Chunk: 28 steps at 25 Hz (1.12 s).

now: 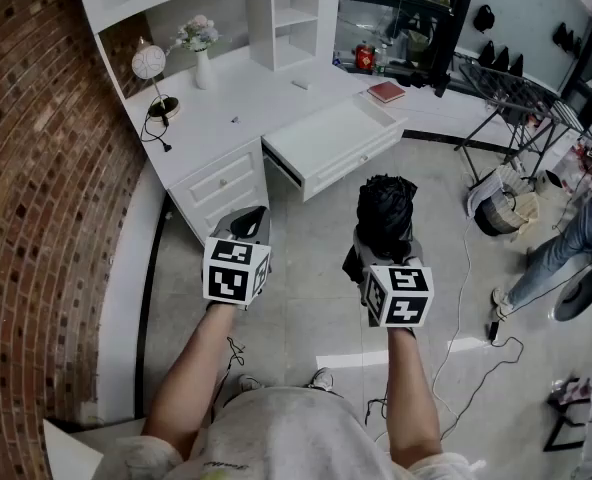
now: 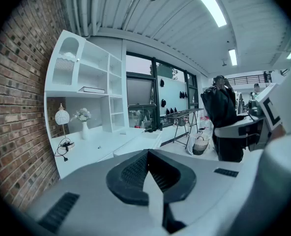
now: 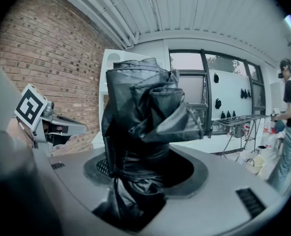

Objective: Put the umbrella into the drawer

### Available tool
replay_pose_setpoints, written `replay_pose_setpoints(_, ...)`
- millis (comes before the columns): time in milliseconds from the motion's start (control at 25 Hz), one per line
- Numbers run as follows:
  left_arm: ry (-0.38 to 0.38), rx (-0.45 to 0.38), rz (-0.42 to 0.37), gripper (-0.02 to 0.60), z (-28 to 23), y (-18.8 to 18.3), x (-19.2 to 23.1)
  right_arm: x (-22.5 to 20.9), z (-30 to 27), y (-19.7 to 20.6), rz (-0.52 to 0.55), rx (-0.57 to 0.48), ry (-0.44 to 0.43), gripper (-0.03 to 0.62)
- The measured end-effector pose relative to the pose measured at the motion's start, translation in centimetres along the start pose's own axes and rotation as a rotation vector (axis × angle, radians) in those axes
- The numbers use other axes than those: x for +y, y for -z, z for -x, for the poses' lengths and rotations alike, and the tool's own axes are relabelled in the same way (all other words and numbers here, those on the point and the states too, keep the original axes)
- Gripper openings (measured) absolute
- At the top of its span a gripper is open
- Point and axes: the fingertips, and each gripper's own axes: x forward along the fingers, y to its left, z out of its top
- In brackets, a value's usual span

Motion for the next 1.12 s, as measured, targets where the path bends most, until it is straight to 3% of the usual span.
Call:
replay_pose_setpoints(800, -0.008, 0.023, -0.002, -0.006, -4.4, -0.9, -7.7, -7.2, 0.6, 1.7, -0.009, 0.018, -0.106, 0.253)
replay_pose_setpoints(1120, -0.032, 0.062, -0.018, -0.006, -5.7, -0.6, -8.3, -8.5, -0.3, 2.3, -0.027, 0.025, -0.136, 0.254)
